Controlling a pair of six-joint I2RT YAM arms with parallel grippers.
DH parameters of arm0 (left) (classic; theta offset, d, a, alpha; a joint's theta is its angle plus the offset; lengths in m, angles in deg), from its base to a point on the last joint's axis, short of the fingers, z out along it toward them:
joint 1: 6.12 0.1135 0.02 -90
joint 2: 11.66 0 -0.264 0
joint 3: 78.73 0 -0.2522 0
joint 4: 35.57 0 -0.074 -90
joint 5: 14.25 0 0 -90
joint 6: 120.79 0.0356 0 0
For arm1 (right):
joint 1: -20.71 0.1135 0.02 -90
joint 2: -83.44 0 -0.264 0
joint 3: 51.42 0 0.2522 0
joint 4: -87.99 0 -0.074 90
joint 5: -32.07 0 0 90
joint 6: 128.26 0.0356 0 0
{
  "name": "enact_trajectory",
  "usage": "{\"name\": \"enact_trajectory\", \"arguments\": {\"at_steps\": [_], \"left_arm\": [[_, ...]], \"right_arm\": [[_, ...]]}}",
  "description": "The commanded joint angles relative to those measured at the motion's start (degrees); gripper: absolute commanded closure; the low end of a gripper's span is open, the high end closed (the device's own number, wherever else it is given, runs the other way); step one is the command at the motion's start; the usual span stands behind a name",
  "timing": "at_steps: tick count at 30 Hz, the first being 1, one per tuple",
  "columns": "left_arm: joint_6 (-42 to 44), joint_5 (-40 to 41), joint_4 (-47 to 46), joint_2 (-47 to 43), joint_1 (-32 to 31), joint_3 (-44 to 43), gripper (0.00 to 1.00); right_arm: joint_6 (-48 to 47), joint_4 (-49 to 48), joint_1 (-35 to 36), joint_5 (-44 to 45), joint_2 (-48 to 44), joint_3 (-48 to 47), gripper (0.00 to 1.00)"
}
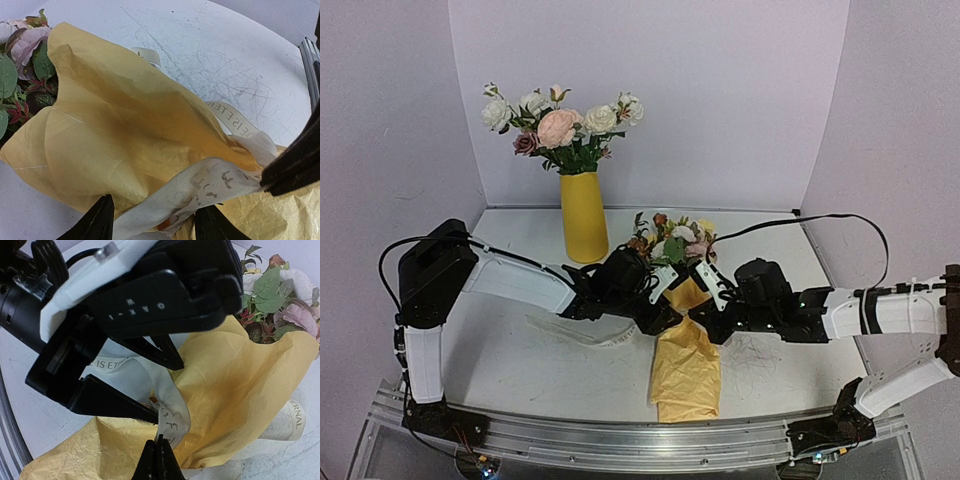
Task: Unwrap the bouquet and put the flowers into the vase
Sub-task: Untie the ribbon from the wrapping paper.
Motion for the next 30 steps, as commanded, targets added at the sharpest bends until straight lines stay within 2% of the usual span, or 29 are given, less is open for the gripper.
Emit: {"name": "enact_trajectory", "arguments": {"at_steps": [1, 7, 12, 15, 21, 22, 25, 30], "left_arm": [[0.9, 4.7, -3.1, 1.4, -0.2, -3.6, 0.47], [-3.7, 18.8, -3.3, 2.2, -0.3, -3.4, 0.60], [-7.6, 23.7, -3.2, 2.0, -0.3, -2.8, 0.64], [-9.5, 25.9, -3.3, 1.3, -0.3, -1.4, 0.66], [-13.5, 28.0, -3.3, -1.0, -0.3, 1.9, 0.68], [-14.4, 27.6, -3.4, -1.6, -0.3, 2.6, 0.67], [-14.7, 25.1, -4.3, -2.4, -0.4, 3.5, 0.66], [-15.2, 22.7, -4.4, -4.1, -0.3, 3.9, 0.64]], "right_arm": [[2.8, -5.0, 0.3, -1.9, -1.2, 0.5, 1.00], [5.6, -4.3, 0.3, -1.4, -1.3, 0.9, 0.96], [6.9, 0.4, 0.3, 0.1, 0.1, -0.4, 0.95], [7.7, 2.1, 0.3, 1.9, 0.1, -0.8, 0.97], [13.9, 5.2, 0.3, 13.9, -1.1, -0.9, 1.00], [14.9, 5.6, 0.3, 15.2, -1.5, -0.9, 0.98], [11.5, 4.8, 0.3, 12.8, -1.4, -2.2, 0.64], [4.1, 4.8, 0.3, 9.9, 1.5, -6.3, 0.61]]}}
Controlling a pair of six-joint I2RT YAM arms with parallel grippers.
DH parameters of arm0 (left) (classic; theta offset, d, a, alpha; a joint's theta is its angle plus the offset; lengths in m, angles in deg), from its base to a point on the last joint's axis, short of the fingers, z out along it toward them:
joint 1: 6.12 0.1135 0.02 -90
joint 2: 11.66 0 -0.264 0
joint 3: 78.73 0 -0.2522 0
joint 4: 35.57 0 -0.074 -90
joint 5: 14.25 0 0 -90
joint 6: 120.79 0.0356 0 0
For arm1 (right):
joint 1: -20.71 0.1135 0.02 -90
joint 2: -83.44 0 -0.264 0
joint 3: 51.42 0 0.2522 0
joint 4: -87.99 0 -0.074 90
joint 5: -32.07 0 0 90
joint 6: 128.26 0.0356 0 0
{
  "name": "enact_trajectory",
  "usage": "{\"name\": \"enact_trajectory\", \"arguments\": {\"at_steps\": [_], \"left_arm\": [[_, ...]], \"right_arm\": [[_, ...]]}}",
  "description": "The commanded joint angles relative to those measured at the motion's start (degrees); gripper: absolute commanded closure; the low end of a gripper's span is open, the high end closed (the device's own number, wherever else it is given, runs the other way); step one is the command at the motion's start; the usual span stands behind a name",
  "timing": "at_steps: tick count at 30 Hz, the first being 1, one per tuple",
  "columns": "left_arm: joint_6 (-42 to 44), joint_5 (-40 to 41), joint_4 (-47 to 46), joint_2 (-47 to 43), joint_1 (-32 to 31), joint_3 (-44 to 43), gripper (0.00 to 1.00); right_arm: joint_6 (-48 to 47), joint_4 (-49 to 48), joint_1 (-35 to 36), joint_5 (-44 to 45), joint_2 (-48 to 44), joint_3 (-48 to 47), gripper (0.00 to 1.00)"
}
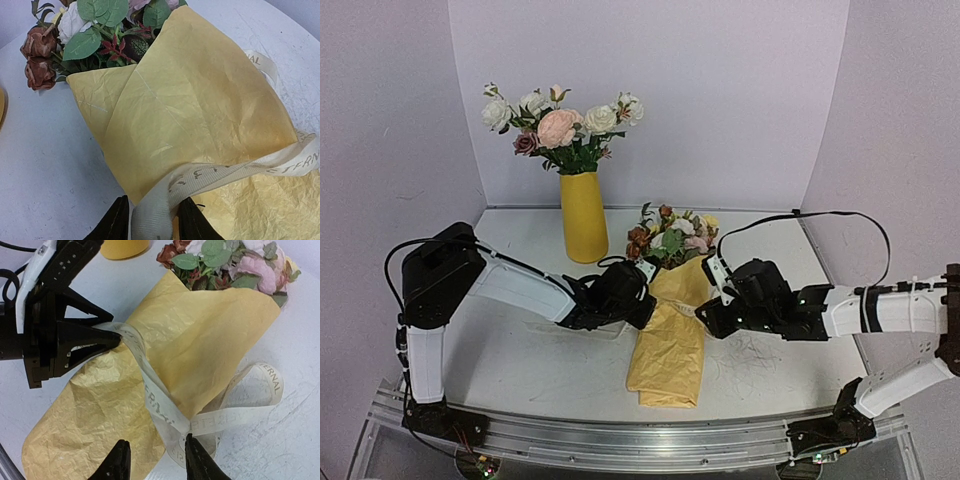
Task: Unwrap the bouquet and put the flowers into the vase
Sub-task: Untie the ribbon from the wrapping paper.
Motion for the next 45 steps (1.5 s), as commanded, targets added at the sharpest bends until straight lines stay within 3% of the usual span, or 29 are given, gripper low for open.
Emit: {"name": "enact_trajectory", "arguments": {"at_steps": [1, 13, 17, 28, 35, 45], "left_arm": [[-2.0, -2.3, -2.0, -6.2, 0.3, 0.5, 0.64], [-2.2, -1.6, -1.9, -7.8, 0.2, 1.6, 0.64], [-0.9, -2.8, -1.9, -8.1, 0.2, 1.6, 0.64], [-2.0, -7.1, -1.9, -7.9, 1.6, 0.7, 0.64], [-0.3, -8.8, -1.8, -7.8, 1.6, 0.2, 0.64], [1.1, -12.4, -1.6, -8.0, 1.7, 0.4, 0.64]], "right_arm": [[-7.2, -0.5, 0.2, -1.2, 3.1, -6.7, 0.61], [-7.7, 0.6, 0.1, 3.9, 16.5, -15.3, 0.66], [-7.3, 1.4, 0.2, 3.2, 16.1, -14.6, 0.69], [-6.3, 4.8, 0.2, 2.9, 16.6, -12.7, 0.88], [-5.2, 4.9, 0.2, 4.7, 12.5, -11.2, 0.97], [-0.9, 6.1, 0.2, 8.8, 6.0, -6.0, 0.99]]}}
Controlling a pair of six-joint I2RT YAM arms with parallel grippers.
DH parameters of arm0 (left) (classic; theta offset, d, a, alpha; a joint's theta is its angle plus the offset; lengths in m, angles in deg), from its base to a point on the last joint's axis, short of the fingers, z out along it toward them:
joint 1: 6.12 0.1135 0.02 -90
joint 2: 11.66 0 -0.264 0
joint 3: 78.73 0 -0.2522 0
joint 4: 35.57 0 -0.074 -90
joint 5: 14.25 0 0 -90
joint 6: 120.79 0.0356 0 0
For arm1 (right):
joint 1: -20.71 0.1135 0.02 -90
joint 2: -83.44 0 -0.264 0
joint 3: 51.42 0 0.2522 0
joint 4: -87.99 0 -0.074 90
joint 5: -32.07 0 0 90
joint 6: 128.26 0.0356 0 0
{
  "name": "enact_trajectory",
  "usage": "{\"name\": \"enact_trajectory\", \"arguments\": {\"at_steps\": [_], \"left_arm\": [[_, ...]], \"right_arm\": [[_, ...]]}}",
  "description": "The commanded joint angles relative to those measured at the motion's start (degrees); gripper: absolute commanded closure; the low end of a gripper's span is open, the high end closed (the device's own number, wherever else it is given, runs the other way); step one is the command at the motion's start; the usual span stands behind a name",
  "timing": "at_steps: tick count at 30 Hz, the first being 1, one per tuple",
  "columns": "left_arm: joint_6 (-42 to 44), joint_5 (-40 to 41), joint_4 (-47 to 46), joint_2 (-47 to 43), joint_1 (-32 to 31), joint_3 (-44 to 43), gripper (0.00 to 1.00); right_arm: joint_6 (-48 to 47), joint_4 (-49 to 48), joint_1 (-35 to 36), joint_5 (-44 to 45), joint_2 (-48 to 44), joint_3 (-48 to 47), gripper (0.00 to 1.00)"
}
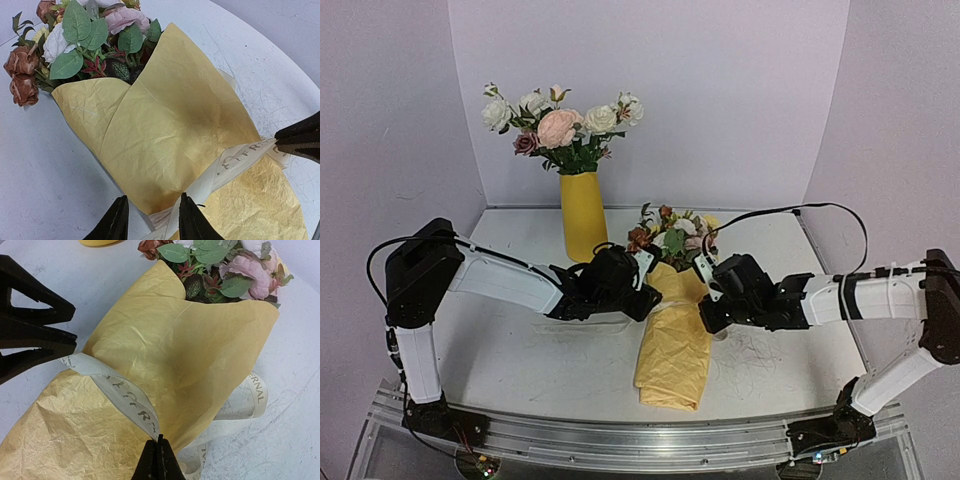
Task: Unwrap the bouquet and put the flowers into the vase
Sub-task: Untie the ribbon from the wrapping paper.
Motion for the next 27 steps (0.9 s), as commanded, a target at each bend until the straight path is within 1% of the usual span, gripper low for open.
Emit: {"name": "enact_trajectory", "arguments": {"at_steps": [1, 3, 4, 7, 10, 13, 15, 16, 19, 21, 24, 27], "left_arm": [[2.0, -3.4, -1.1, -2.7, 0.1, -1.0, 0.64], [2.3, -4.8, -1.0, -2.6, 0.0, -0.9, 0.64], [2.2, -5.8, -1.0, -2.5, 0.1, -0.8, 0.63], [2.2, -8.7, -0.9, -2.3, 0.0, -0.5, 0.62], [1.9, -10.1, -0.7, -2.5, 0.3, 0.1, 0.61], [1.1, -10.9, -0.6, -3.0, 1.1, 1.5, 0.60], [0.8, -11.3, -0.7, -3.7, 1.4, 2.6, 0.58], [0.7, -11.3, -0.7, -4.2, 1.8, 3.2, 0.56], [0.6, -11.4, -0.6, -4.9, 2.4, 4.2, 0.52], [0.7, -11.4, -0.4, -5.0, 2.7, 4.3, 0.52], [0.6, -11.5, 0.8, -4.8, 3.3, 4.3, 0.53], [0.5, -11.9, 1.8, -4.5, 3.6, 4.6, 0.56]], "right_arm": [[3.2, 1.0, 0.2, 3.2, -2.9, 2.3, 1.00], [3.9, 1.1, 0.2, 3.5, -3.6, 2.9, 0.99], [3.9, 1.1, 0.1, 3.2, -3.9, 3.2, 0.94], [4.0, 1.1, 0.2, 2.3, -4.2, 3.5, 0.83], [3.7, 1.1, 0.1, 1.4, -4.1, 3.5, 0.80], [3.3, 1.1, 0.2, 0.8, -3.9, 3.4, 0.79], [3.2, 1.1, 0.2, 0.3, -3.9, 3.3, 0.76], [3.1, 1.1, 0.2, -0.1, -4.0, 3.2, 0.73], [2.7, 1.1, 0.2, -2.7, -4.1, 2.8, 0.70], [2.5, 1.2, 0.2, -4.0, -3.7, 2.5, 0.69], [2.3, 1.7, 0.2, -5.5, -2.6, 1.7, 0.73], [2.0, 2.1, 0.2, -7.9, -1.8, 1.1, 0.81]]}}
